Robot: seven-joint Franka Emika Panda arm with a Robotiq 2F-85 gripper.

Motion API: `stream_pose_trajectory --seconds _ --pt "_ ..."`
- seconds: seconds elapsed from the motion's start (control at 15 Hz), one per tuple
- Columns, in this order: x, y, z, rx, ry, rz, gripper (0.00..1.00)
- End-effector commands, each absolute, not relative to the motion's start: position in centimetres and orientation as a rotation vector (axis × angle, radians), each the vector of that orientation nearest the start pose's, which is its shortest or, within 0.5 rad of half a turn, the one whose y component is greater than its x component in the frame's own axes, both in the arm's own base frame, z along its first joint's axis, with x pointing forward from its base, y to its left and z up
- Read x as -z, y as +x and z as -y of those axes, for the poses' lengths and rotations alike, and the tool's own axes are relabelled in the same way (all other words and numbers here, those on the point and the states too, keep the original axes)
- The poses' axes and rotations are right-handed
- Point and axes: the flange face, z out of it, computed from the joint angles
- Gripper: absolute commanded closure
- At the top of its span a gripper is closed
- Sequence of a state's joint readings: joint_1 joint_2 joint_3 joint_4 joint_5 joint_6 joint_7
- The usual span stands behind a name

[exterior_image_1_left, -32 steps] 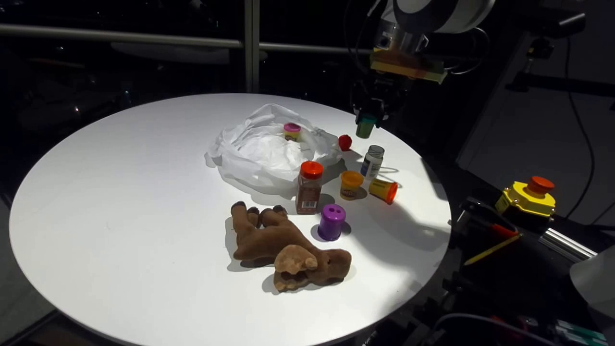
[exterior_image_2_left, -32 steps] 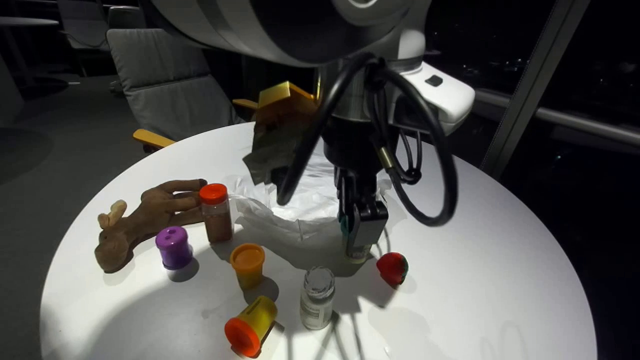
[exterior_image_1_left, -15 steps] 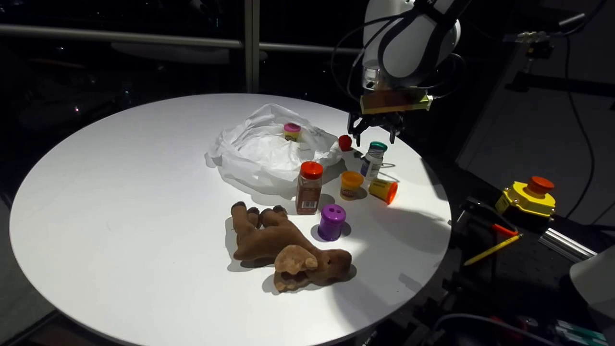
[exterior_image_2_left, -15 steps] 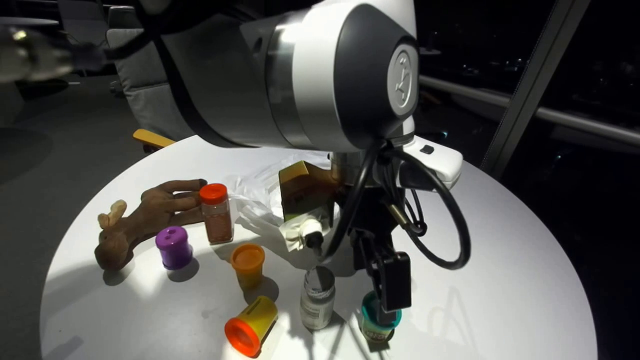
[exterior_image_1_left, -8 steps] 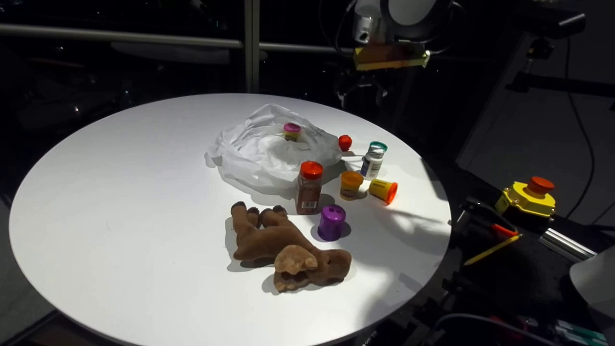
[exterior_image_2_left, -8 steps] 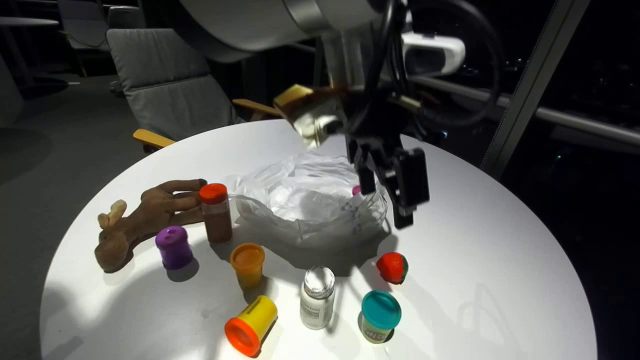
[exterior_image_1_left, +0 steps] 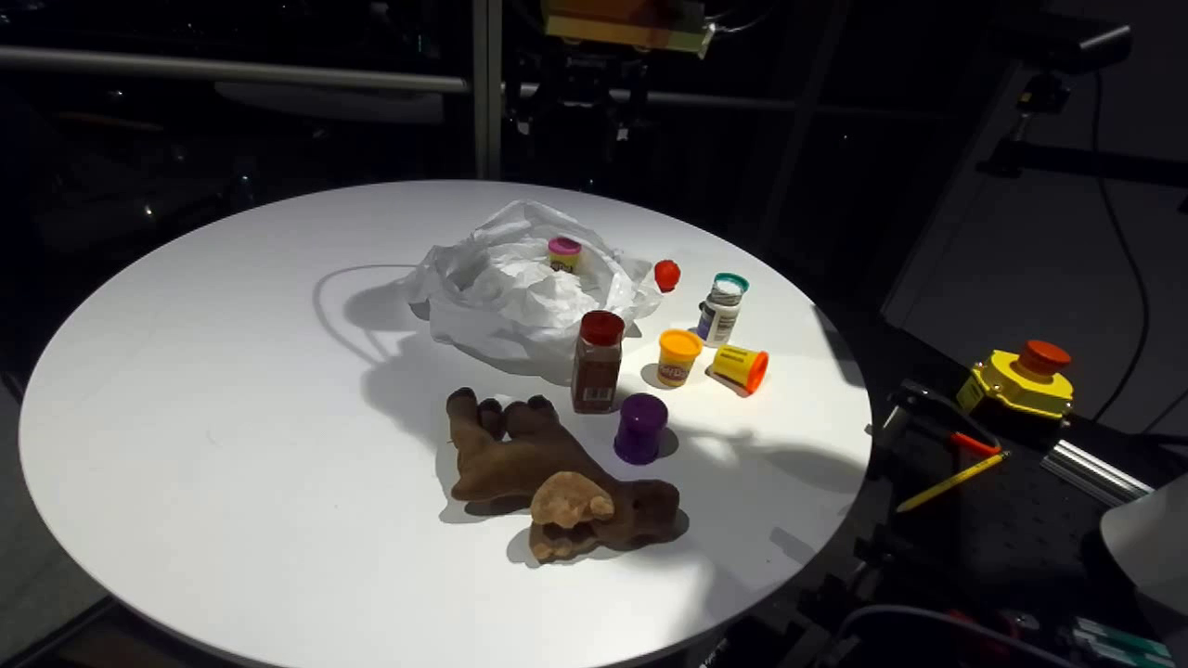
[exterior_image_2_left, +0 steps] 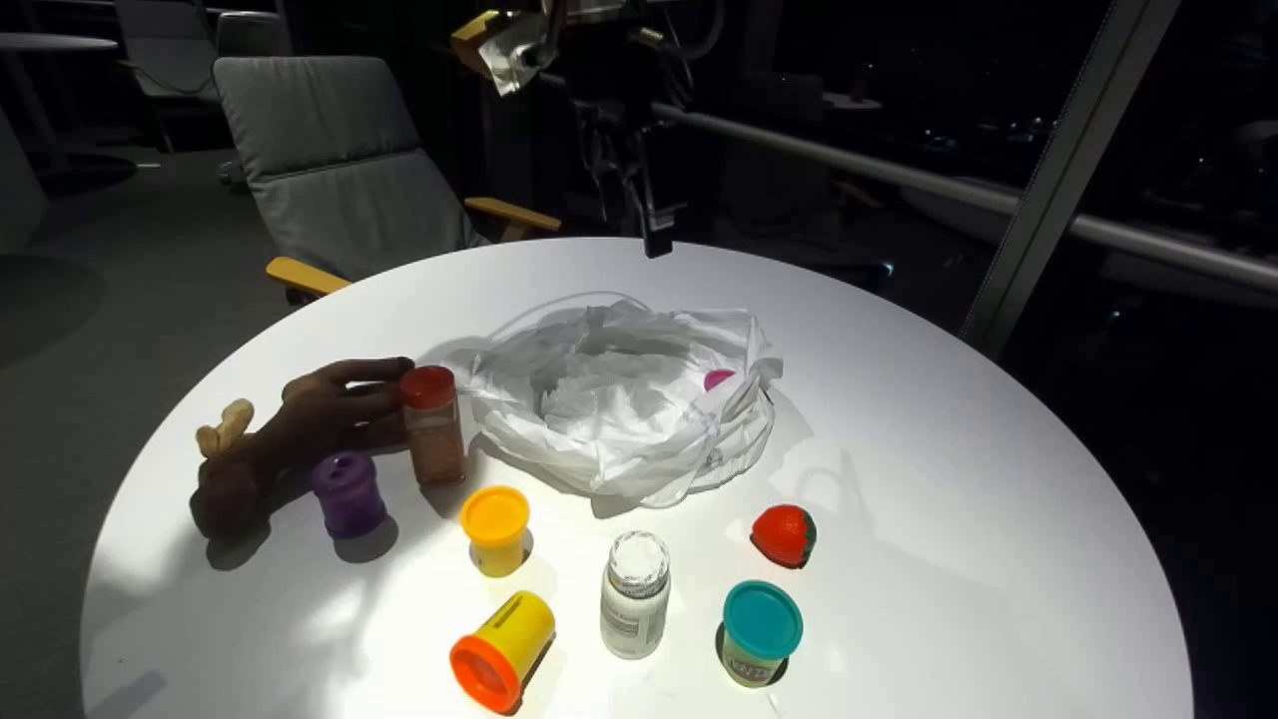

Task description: Pick up the objects from the plastic bag and them on the table.

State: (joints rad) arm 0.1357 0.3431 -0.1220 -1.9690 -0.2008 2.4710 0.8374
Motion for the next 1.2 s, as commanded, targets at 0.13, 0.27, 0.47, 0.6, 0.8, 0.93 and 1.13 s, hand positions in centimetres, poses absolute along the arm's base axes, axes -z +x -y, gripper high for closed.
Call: stream_pose_trajectory --seconds 0.13,0.27,0.47,0.6,0.8,0.93,1.13 --pt "-22.2 68.3 -1.7 0.157 -2.933 -1.212 0.00" --pt "-19.9 69.0 -1.5 0.094 -2.908 -1.266 0.00" --pt "-17.6 70.2 -0.2 0.078 -2.874 -1.378 0.00" --pt "-17.3 70.7 0.9 0.109 -2.848 -1.469 0.00" --pt "-17.0 71.4 2.1 0.138 -2.809 -1.587 0.00" --pt "-16.5 71.7 2.8 0.127 -2.789 -1.656 0.00" --pt "-16.2 71.9 3.2 0.126 -2.766 -1.756 0.00"
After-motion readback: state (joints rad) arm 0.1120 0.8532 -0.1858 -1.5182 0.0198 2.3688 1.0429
